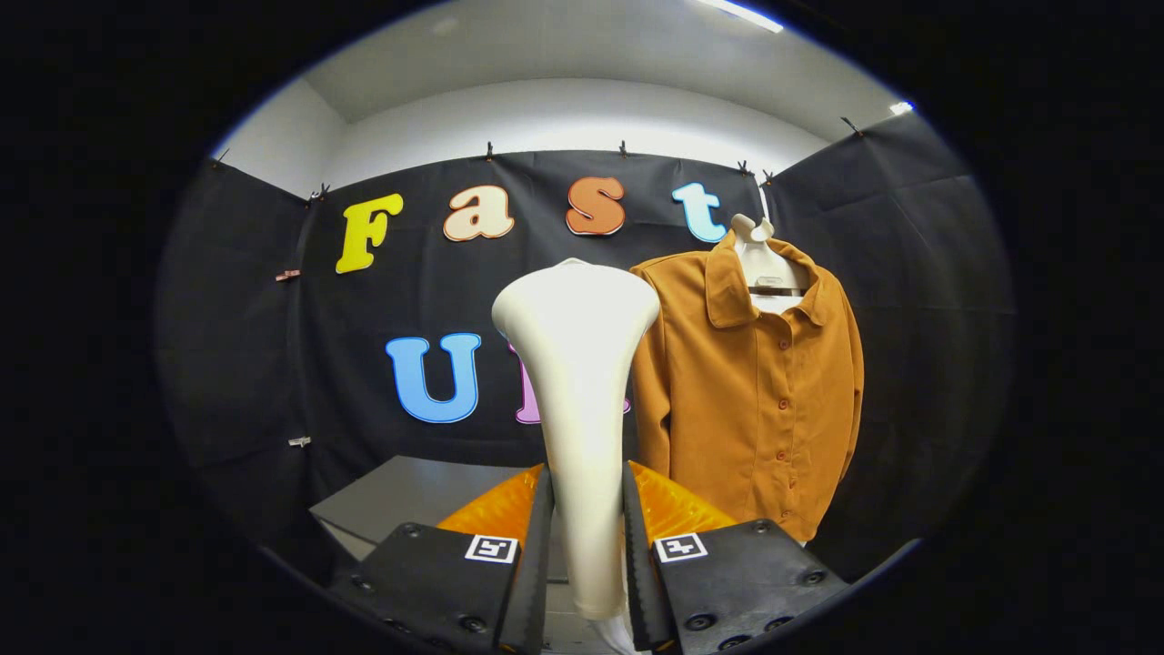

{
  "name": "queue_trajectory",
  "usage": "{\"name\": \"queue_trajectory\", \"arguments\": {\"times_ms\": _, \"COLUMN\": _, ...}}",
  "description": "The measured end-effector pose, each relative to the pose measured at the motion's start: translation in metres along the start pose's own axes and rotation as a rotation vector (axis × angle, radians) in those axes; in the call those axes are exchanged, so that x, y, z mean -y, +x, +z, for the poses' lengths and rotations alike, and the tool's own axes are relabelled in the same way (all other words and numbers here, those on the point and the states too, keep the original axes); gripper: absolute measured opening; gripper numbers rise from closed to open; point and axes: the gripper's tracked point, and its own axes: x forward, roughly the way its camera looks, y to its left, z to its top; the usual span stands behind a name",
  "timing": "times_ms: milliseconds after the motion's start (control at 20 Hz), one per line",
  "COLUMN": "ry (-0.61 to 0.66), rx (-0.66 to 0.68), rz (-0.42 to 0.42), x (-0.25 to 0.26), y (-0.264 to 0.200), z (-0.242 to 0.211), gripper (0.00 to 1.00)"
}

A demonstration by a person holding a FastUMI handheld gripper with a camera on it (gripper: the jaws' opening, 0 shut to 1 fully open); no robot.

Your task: Iron the clothes twice with a garment steamer, once on the left side and once on the right side.

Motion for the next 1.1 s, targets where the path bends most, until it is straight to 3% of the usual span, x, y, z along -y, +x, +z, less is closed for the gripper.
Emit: {"name": "queue_trajectory", "arguments": {"times_ms": 1100, "ry": -0.01, "rx": -0.01, "rz": -0.023, "x": 0.0074, "y": 0.0101, "z": -0.0016, "gripper": 0.4}}
